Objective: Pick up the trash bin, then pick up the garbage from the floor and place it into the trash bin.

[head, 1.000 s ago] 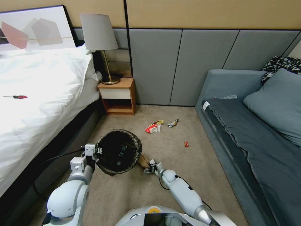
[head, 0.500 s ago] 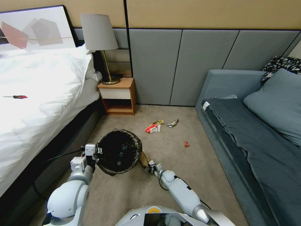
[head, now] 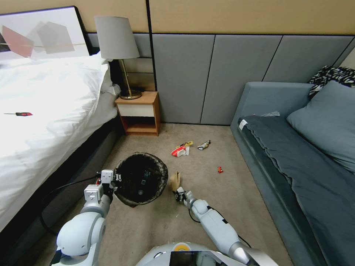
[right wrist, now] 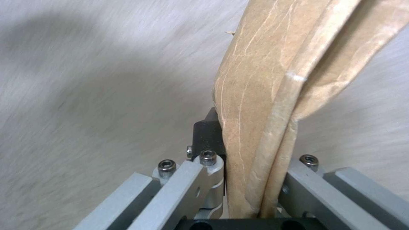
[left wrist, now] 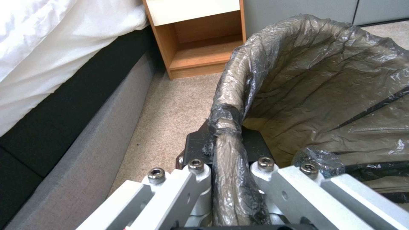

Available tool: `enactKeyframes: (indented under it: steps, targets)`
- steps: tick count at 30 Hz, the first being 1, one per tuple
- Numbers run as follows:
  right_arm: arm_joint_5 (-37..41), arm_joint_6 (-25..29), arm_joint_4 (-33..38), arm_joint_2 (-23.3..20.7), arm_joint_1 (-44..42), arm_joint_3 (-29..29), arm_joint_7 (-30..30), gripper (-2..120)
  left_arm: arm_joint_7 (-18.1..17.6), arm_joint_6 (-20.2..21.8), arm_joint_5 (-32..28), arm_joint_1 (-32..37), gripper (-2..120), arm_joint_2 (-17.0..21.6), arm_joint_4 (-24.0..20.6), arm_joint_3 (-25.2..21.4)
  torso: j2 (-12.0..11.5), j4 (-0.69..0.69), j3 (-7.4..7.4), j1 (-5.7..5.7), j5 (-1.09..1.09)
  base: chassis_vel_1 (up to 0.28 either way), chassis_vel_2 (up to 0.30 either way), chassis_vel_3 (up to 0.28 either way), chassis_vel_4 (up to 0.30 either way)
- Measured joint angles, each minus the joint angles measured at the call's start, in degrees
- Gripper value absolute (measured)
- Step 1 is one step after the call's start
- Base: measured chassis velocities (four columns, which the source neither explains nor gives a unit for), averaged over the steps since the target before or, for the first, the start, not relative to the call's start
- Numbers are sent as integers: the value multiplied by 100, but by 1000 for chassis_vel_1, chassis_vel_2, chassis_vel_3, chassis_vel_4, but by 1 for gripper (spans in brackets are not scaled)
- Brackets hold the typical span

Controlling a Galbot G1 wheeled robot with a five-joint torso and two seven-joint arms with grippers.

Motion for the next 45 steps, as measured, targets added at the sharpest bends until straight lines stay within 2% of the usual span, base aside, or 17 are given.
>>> enactKeyframes:
  steps: [4,9,12,13,17,18,27,29,32,36,40,41,44,45]
  targets:
    - [46,-89,963,-375,-394,449,10,0,11,1,-6,-15,5,33,18,5,0,1,0,0,0,0,0,0,0]
    - [134,-161,1542,-646,-707,793,29,0,22,1,-14,-43,5,51,45,29,0,1,0,0,0,0,0,0,0]
    - [286,-216,2116,-956,-1067,1092,132,0,26,1,-17,-70,5,56,95,57,0,0,0,-1,2,0,0,0,0]
    - [286,-216,2116,-956,-1067,1092,132,0,26,1,-17,-70,5,56,95,57,0,0,0,-1,2,0,0,0,0]
    - [496,-342,2934,-1480,-1484,1324,239,0,35,1,-19,-92,5,68,160,89,0,-1,0,0,0,0,0,0,0]
    - [496,-342,2934,-1480,-1484,1324,239,0,35,1,-19,-92,5,68,160,89,0,-1,0,0,0,0,0,0,0]
    - [1271,-777,4551,-2082,-1588,1528,500,0,57,-1,-33,-126,5,145,261,197,0,1,0,0,0,0,0,0,0]
    - [1374,-822,4712,-2139,-1562,1503,522,0,68,0,-34,-124,5,158,267,219,0,1,0,-1,-1,0,0,0,0]
    - [1936,-1114,5377,-2391,-1359,1277,550,0,95,1,-28,-127,5,207,303,340,0,1,0,-1,-2,0,0,0,0]
    - [2312,-1374,5768,-2534,-1175,1076,551,0,100,13,-16,-131,5,217,318,413,0,2,0,-1,-2,0,0,0,0]
    - [2830,-1741,6221,-2720,-639,379,676,0,103,33,17,-126,5,221,338,531,0,0,0,0,-2,0,0,0,0]
    - [2830,-1741,6221,-2720,-639,379,676,0,103,33,17,-126,5,221,338,531,0,0,0,0,-2,0,0,0,0]
    - [3146,-1932,6338,-2686,-114,-388,990,0,103,42,46,-134,5,214,360,589,0,3,0,0,-2,0,0,0,0]
    - [3146,-1932,6338,-2686,-114,-388,990,0,103,42,46,-134,5,214,360,589,0,3,0,0,-2,0,0,0,0]
